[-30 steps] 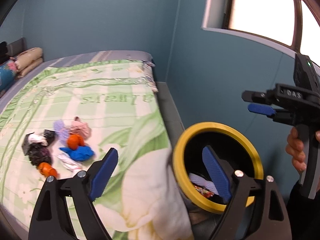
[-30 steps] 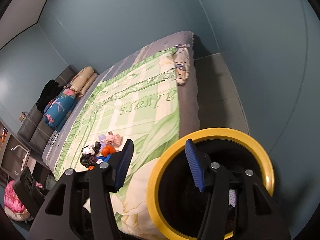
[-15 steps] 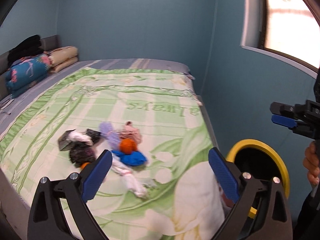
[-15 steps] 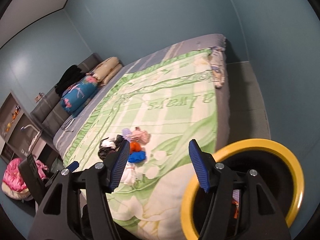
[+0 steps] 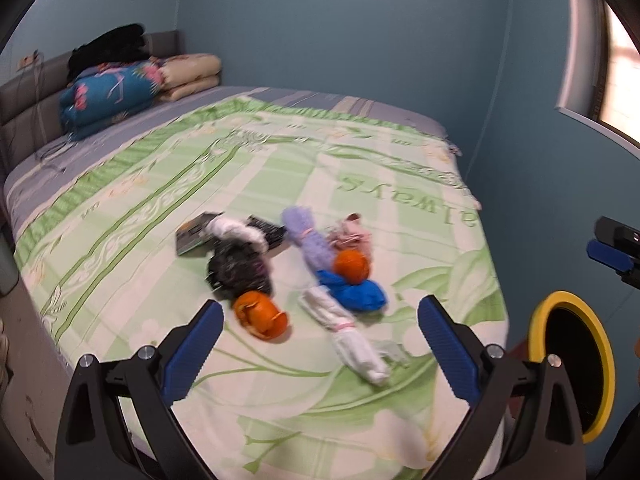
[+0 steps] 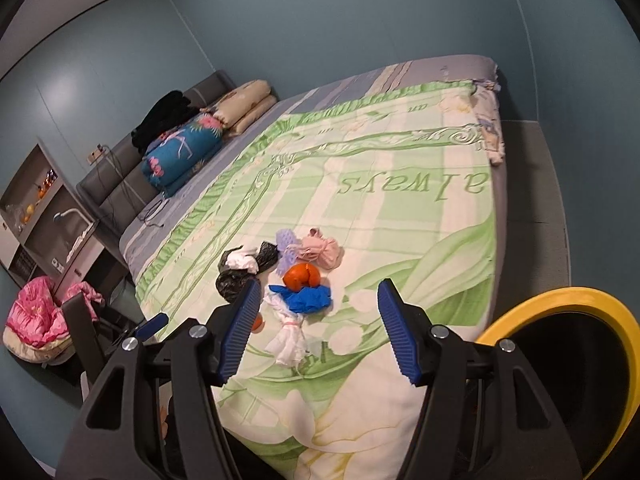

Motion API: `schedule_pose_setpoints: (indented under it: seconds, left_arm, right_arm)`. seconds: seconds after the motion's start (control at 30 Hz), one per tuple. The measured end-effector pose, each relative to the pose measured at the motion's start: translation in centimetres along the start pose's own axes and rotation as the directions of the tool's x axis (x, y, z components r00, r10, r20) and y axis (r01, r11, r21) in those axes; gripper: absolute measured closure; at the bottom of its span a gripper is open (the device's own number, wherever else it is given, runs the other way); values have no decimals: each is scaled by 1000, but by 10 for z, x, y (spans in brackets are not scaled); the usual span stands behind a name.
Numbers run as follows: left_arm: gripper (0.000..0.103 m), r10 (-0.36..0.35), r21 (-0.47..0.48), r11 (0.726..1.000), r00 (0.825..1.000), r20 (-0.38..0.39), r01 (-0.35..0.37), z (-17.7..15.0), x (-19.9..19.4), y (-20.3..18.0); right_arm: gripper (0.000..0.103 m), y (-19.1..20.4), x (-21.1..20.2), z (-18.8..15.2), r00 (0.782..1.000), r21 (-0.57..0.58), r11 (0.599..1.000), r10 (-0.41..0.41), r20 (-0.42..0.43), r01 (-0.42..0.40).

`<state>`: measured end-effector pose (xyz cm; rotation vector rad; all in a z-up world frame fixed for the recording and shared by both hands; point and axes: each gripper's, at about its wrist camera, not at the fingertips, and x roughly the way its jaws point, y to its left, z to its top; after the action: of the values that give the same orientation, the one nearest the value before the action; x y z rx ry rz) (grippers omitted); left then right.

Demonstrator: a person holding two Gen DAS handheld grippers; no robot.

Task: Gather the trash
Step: 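Move both open tools back over the remaining trash on the bed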

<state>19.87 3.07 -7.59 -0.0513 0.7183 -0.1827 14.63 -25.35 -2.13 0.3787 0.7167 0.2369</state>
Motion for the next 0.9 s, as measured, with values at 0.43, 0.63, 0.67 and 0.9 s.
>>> schedule_pose_setpoints:
  seconds: [0.43,0.63,0.67,0.9]
  left_arm:
    - [9,73,-100,991,991,-109,-84,-23,52,47]
    - [9,74,-143,985,984,-162,-97,-30,76,63]
    - [9,73,-148,984,983,-168,-99,-30,79,65]
    - [9,37,-214,973,972,-234,-88,-31,106,83]
  right_arm:
    - [45,20,74,-31,991,-54,997,48,-126,-55]
    - [45,29,110,-44,981,-83,995,39,-190,-56]
    - [45,32,118,-48,979,-97,994,29,-203,-49]
    - [45,41,156,-64,960,-152,987,8,-279,-52]
